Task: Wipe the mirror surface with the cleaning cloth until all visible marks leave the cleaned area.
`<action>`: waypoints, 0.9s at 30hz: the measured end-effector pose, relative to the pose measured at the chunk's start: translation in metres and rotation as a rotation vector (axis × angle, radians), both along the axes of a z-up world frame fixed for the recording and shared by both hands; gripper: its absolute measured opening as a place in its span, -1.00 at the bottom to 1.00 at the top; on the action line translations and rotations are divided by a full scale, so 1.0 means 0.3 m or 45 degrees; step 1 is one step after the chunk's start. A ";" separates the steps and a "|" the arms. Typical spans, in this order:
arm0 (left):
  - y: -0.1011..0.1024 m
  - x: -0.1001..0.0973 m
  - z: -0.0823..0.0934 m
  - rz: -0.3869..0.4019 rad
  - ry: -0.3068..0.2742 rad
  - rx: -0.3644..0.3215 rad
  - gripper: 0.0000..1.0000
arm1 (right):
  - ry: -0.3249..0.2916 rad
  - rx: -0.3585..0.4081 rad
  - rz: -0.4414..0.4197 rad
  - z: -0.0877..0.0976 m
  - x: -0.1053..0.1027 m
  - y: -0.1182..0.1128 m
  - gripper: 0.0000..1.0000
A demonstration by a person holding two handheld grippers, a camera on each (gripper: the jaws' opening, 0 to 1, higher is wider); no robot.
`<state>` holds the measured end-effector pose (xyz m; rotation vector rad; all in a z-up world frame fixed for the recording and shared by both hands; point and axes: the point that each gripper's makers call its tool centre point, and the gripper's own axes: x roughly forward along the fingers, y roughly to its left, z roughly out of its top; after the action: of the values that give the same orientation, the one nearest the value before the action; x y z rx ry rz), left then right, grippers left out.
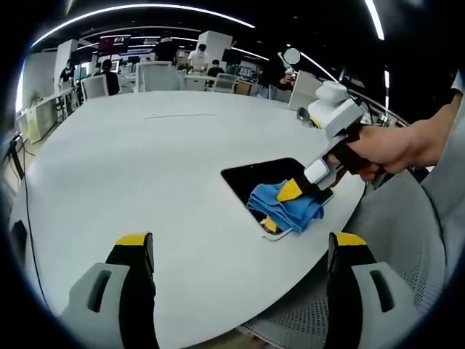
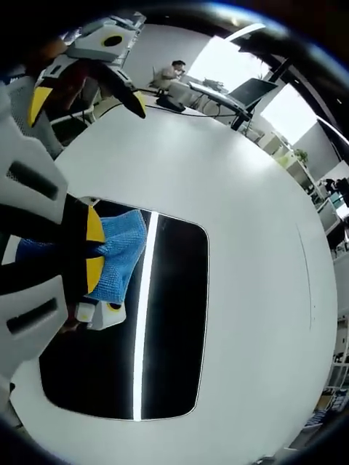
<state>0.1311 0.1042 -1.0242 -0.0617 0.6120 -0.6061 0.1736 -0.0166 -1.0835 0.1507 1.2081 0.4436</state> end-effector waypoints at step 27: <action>0.002 0.004 -0.002 0.012 -0.004 -0.010 0.98 | -0.017 -0.008 0.084 0.001 0.005 0.065 -1.00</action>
<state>0.1323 0.1049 -1.0249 -0.0712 0.6063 -0.5993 0.1751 0.0030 -1.0832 0.1027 1.2039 0.4980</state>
